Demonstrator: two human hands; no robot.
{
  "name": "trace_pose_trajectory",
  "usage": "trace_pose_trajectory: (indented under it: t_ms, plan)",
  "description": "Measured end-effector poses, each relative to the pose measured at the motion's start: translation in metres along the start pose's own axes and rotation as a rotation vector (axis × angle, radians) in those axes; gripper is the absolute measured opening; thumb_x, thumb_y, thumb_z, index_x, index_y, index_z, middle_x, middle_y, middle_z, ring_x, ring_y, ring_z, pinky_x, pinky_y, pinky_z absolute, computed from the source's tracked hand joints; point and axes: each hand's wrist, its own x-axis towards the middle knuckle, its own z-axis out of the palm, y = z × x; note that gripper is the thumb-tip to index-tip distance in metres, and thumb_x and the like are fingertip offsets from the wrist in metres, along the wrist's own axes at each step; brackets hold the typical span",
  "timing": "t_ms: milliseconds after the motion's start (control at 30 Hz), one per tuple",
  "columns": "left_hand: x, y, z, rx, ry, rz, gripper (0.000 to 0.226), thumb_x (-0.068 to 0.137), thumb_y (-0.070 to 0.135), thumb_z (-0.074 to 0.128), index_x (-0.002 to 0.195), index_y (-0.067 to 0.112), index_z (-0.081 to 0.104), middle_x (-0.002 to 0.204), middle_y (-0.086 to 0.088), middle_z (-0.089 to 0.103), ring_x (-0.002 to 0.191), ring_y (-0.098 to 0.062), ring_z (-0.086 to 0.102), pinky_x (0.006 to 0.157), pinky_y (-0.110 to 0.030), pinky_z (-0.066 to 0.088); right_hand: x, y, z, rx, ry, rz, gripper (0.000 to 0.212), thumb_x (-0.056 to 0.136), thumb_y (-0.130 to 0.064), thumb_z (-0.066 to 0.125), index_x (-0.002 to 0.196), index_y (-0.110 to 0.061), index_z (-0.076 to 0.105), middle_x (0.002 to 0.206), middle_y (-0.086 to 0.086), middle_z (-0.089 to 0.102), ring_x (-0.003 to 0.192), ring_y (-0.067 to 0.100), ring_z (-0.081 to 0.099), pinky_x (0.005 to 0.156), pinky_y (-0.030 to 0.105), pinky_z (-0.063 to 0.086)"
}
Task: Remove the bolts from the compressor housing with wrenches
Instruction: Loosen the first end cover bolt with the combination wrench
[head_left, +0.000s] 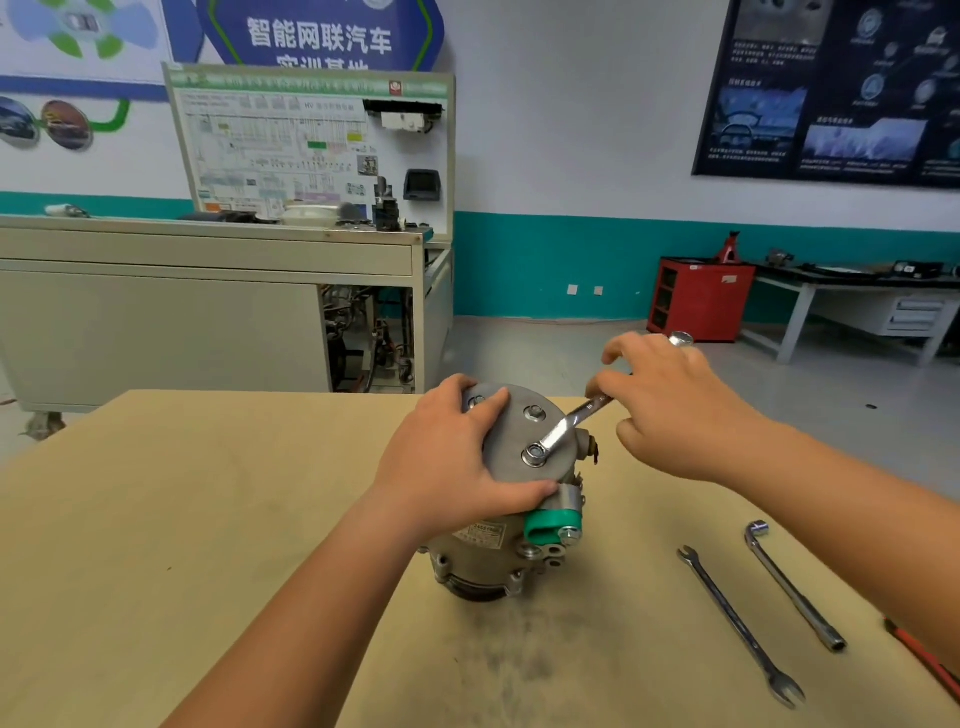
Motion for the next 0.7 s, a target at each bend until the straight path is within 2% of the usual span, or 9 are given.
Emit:
trace_pose_trajectory:
  t_ms: [100, 167, 233, 300, 333, 433, 567, 633, 700]
  plan:
    - [-0.002, -0.002, -0.001, -0.014, -0.007, -0.007, 0.109, 0.053, 0.084, 0.044, 0.147, 0.028, 0.034, 0.145, 0.001, 0.031, 0.132, -0.017, 0.031, 0.105, -0.028, 0.032, -0.001, 0.01, 0.003, 0.032, 0.039, 0.045, 0.035, 0.089, -0.024, 0.044, 0.123, -0.029, 0.051, 0.146, -0.001, 0.028, 0.137, 0.018, 0.018, 0.111, 0.042, 0.01]
    - [-0.002, -0.002, -0.001, -0.02, -0.012, -0.009, 0.109, 0.054, 0.084, 0.044, 0.147, 0.028, 0.033, 0.145, 0.001, 0.031, 0.132, -0.017, 0.031, 0.105, -0.028, 0.032, -0.002, 0.016, 0.005, 0.102, 0.115, -0.022, 0.027, 0.091, -0.024, 0.045, 0.115, -0.025, 0.057, 0.134, -0.003, 0.044, 0.129, 0.015, 0.033, 0.112, 0.043, 0.011]
    - [-0.002, -0.002, -0.001, -0.017, -0.008, -0.006, 0.11, 0.054, 0.084, 0.044, 0.147, 0.028, 0.034, 0.145, 0.0, 0.031, 0.132, -0.017, 0.032, 0.105, -0.029, 0.033, -0.003, 0.019, 0.006, 0.192, 0.153, -0.19, 0.019, 0.092, -0.024, 0.046, 0.101, -0.021, 0.063, 0.101, -0.007, 0.06, 0.094, 0.013, 0.052, 0.089, 0.035, 0.035]
    - [-0.001, -0.002, 0.0, -0.015, -0.007, 0.001, 0.109, 0.054, 0.084, 0.044, 0.147, 0.028, 0.034, 0.145, 0.0, 0.031, 0.132, -0.017, 0.031, 0.105, -0.029, 0.033, -0.006, 0.017, 0.003, 0.21, 0.06, -0.268, 0.026, 0.093, -0.038, 0.039, 0.089, -0.023, 0.059, 0.072, -0.016, 0.052, 0.067, 0.006, 0.047, 0.062, 0.027, 0.035]
    - [-0.001, -0.003, 0.0, -0.014, -0.011, 0.004, 0.109, 0.054, 0.084, 0.044, 0.147, 0.028, 0.033, 0.146, 0.0, 0.03, 0.133, -0.017, 0.031, 0.105, -0.029, 0.032, -0.006, 0.018, 0.002, 0.195, 0.029, -0.28, 0.035, 0.09, -0.05, 0.032, 0.086, -0.025, 0.057, 0.066, -0.017, 0.047, 0.063, 0.003, 0.044, 0.058, 0.025, 0.034]
    - [-0.002, -0.003, -0.001, -0.005, -0.031, 0.015, 0.11, 0.055, 0.084, 0.042, 0.149, 0.027, 0.03, 0.148, 0.0, 0.027, 0.135, -0.017, 0.028, 0.107, -0.028, 0.03, 0.0, 0.028, -0.007, 0.226, 0.017, -0.261, 0.052, 0.086, -0.063, 0.022, 0.083, -0.024, 0.057, 0.066, -0.017, 0.045, 0.066, -0.001, 0.044, 0.063, 0.029, 0.041]
    - [-0.004, -0.003, -0.004, 0.057, -0.062, 0.029, 0.114, 0.056, 0.087, 0.033, 0.151, 0.025, 0.024, 0.155, -0.002, 0.02, 0.138, -0.02, 0.022, 0.111, -0.028, 0.021, 0.003, 0.039, -0.027, 0.475, 0.013, -0.048, 0.029, 0.096, -0.04, 0.031, 0.081, -0.032, 0.056, 0.072, -0.008, 0.054, 0.069, 0.01, 0.052, 0.064, 0.025, 0.041]
    - [-0.004, -0.001, -0.005, 0.084, -0.056, 0.03, 0.113, 0.056, 0.087, 0.032, 0.15, 0.024, 0.025, 0.154, -0.002, 0.022, 0.136, -0.02, 0.024, 0.111, -0.027, 0.022, -0.008, 0.032, -0.031, 0.746, -0.144, 0.051, 0.024, 0.097, -0.029, 0.037, 0.085, -0.028, 0.057, 0.065, -0.003, 0.058, 0.06, 0.004, 0.056, 0.056, 0.019, 0.046]
    - [-0.003, 0.001, -0.004, 0.101, -0.021, 0.019, 0.107, 0.059, 0.086, 0.038, 0.145, 0.024, 0.031, 0.145, -0.003, 0.031, 0.13, -0.02, 0.032, 0.106, -0.026, 0.027, -0.026, 0.013, -0.033, 1.124, -0.421, 0.143, 0.019, 0.094, -0.029, 0.042, 0.094, -0.016, 0.056, 0.066, -0.001, 0.065, 0.06, 0.01, 0.065, 0.054, 0.021, 0.052]
